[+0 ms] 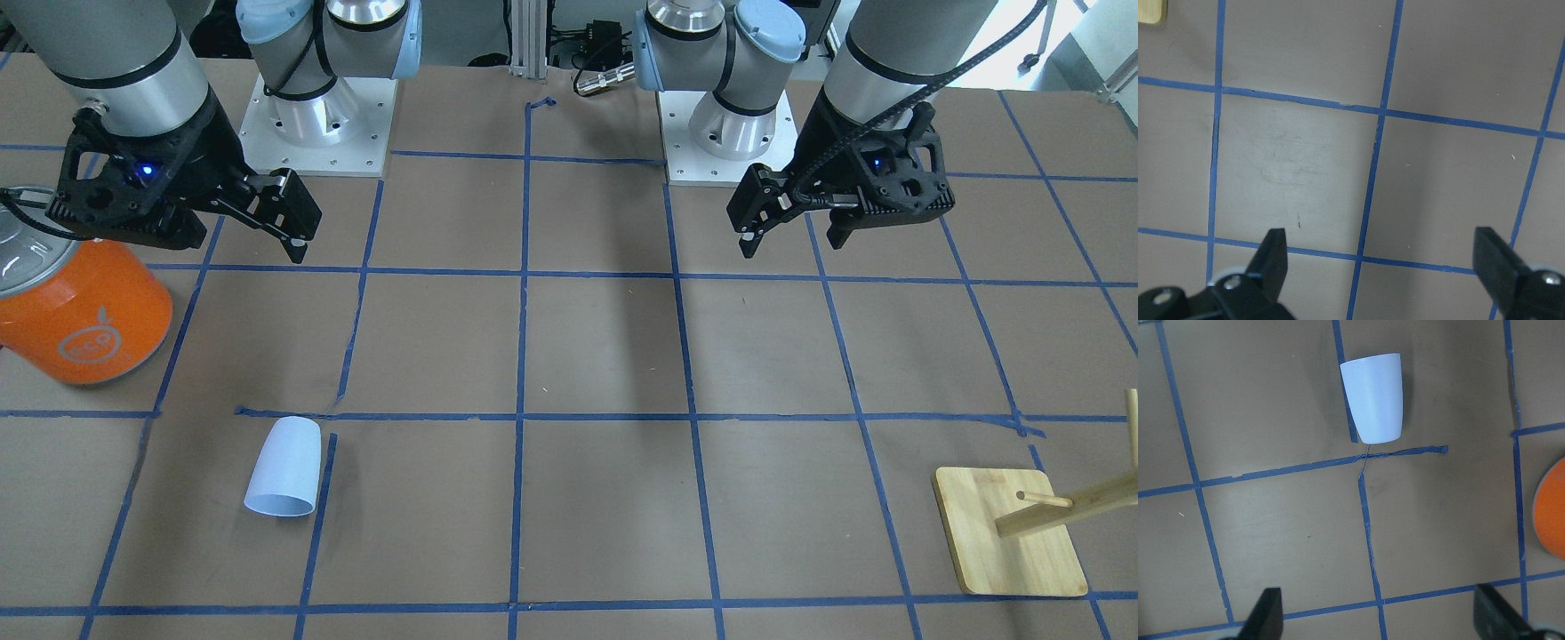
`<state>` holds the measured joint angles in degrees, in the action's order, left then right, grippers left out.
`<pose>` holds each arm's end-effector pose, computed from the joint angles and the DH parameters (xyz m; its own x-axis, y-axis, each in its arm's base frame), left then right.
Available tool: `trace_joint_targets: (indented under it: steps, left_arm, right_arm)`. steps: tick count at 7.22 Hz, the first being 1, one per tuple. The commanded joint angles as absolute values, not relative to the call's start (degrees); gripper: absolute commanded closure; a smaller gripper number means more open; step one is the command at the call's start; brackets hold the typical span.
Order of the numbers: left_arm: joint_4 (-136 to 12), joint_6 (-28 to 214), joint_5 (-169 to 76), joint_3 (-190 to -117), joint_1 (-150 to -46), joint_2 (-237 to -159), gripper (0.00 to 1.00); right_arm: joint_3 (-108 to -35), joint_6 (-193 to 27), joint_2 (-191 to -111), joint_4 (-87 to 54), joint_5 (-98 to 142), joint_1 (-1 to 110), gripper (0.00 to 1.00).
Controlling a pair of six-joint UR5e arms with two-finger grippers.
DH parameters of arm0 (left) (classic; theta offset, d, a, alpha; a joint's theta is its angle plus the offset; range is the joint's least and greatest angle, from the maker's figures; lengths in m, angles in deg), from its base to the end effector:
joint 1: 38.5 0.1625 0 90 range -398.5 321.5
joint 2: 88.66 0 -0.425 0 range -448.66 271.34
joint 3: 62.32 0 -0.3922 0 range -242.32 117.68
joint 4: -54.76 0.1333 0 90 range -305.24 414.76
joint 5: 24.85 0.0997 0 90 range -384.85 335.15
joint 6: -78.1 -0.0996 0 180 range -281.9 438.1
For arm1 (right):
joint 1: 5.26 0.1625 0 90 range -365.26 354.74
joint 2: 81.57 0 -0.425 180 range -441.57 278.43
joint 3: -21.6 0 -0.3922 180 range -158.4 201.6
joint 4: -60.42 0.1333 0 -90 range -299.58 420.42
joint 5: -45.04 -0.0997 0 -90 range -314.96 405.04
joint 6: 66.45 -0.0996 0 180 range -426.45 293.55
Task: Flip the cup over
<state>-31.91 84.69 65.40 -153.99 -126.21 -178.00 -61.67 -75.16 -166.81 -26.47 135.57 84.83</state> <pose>-0.1131 -0.4958 0.4851 -0.9880 -0.1544 0.0003 -0.1543 0.9872 -0.0407 0.1332 -0.5247 0.4980 -0.9887 0.1497 0.0122 0.1499 0.9885 0.0183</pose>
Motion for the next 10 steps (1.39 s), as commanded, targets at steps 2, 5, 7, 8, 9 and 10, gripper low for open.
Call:
trace_joint_targets:
  steps: [2, 5, 7, 8, 9, 10]
  left_arm:
    - [-31.9, 84.5, 65.5, -154.0, -126.2, -178.0, 0.00]
    - [-32.7, 84.5, 65.6, -154.0, -126.4, -177.8, 0.00]
    - [-32.7, 84.5, 65.6, -154.0, -126.4, -177.8, 0.00]
    - [-32.8, 84.6, 65.4, -154.0, -126.4, -177.8, 0.00]
    - [-32.7, 84.7, 65.4, -154.0, -126.4, -177.8, 0.00]
    - [-32.8, 84.7, 65.4, -154.0, -126.4, -177.8, 0.00]
  right_arm:
    - [-61.7, -75.2, -166.9, -26.3, 135.7, 84.8, 0.00]
    - [-61.6, -75.2, -166.7, -26.6, 135.7, 84.8, 0.00]
    - [-61.5, -75.2, -166.6, -26.6, 135.6, 84.8, 0.00]
    - [-61.5, -75.1, -166.6, -26.5, 135.6, 84.8, 0.00]
    - [-61.6, -74.9, -166.6, -26.5, 135.6, 84.8, 0.00]
    - [-61.6, -74.8, -166.6, -26.6, 135.6, 84.8, 0.00]
